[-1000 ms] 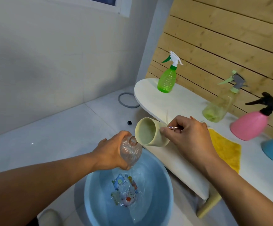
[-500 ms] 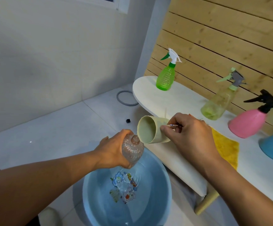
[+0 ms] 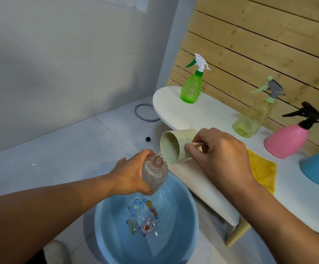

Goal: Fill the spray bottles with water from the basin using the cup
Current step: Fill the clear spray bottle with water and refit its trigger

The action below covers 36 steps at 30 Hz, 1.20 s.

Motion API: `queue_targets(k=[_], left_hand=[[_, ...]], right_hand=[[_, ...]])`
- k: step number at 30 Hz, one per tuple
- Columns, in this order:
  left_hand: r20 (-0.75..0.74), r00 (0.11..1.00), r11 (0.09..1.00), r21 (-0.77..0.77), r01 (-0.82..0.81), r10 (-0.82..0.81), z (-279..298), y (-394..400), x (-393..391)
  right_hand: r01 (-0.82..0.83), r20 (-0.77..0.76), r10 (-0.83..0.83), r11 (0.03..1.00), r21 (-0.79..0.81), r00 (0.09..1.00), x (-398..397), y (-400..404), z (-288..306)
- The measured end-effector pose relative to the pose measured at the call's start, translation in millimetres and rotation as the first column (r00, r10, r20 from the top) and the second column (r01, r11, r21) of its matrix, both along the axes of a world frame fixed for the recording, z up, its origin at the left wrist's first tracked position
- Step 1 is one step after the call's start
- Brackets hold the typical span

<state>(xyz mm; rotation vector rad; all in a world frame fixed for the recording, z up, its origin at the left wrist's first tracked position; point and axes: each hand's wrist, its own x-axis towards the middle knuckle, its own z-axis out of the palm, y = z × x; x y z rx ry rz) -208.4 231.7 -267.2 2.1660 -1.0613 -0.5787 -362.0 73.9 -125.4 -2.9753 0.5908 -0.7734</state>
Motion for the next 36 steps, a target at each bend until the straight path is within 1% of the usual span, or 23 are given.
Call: queue_targets(k=[5, 9, 15, 20, 22, 24, 28, 31, 33, 36], left_hand=[[-0.007, 1.000, 1.000, 0.001, 0.002, -0.002, -0.3, -1.1, -0.1], [-0.002, 1.000, 1.000, -0.003, 0.007, -0.007, -0.9, -2.2, -0.9], [-0.042, 0.999, 1.000, -0.010, 0.002, -0.003, -1.6, -4.7, 0.1], [-0.112, 0.994, 0.999, -0.040, -0.020, 0.015, -1.7, -5.4, 1.1], [-0.127, 0.992, 0.999, -0.049, -0.022, 0.016, -1.5, -5.5, 1.2], [-0.138, 0.990, 0.999, -0.049, -0.023, 0.016, -1.5, -4.9, 0.9], [-0.152, 0.988, 0.998, -0.061, -0.016, 0.007, 0.1, -1.8, -0.3], [-0.174, 0.985, 0.995, -0.101, -0.027, 0.009, -0.1, 3.8, 0.6], [-0.192, 0.981, 0.991, -0.131, -0.036, 0.011, -1.2, 9.2, 2.4], [-0.198, 0.980, 0.988, -0.150, -0.046, 0.015, -2.3, 18.1, 4.7]], right_hand=[[-0.042, 0.007, 0.043, 0.992, -0.120, 0.999, -1.9, 2.6, 0.2], [-0.079, 0.017, 0.086, 0.966, -0.245, 0.996, -3.6, 7.1, 1.0], [-0.118, 0.003, 0.133, 0.886, -0.448, 0.991, -8.5, 16.3, 3.5], [-0.158, -0.070, 0.143, 0.831, -0.533, 0.987, -11.3, 22.4, 0.3], [-0.190, -0.096, 0.164, 0.831, -0.522, 0.982, -12.4, 23.0, -3.3], [-0.183, -0.089, 0.160, 0.859, -0.479, 0.983, -12.6, 23.7, -6.6], [-0.051, -0.001, 0.055, 0.922, -0.385, 0.998, -10.6, 20.7, -8.5], [0.027, 0.019, -0.022, 0.950, -0.311, 1.000, -9.0, 15.2, -15.1], [0.071, -0.016, -0.078, 0.965, -0.251, 0.997, -8.2, 11.4, -21.8], [0.130, -0.152, -0.138, 0.989, -0.063, 0.979, -2.0, 3.4, -34.9]])
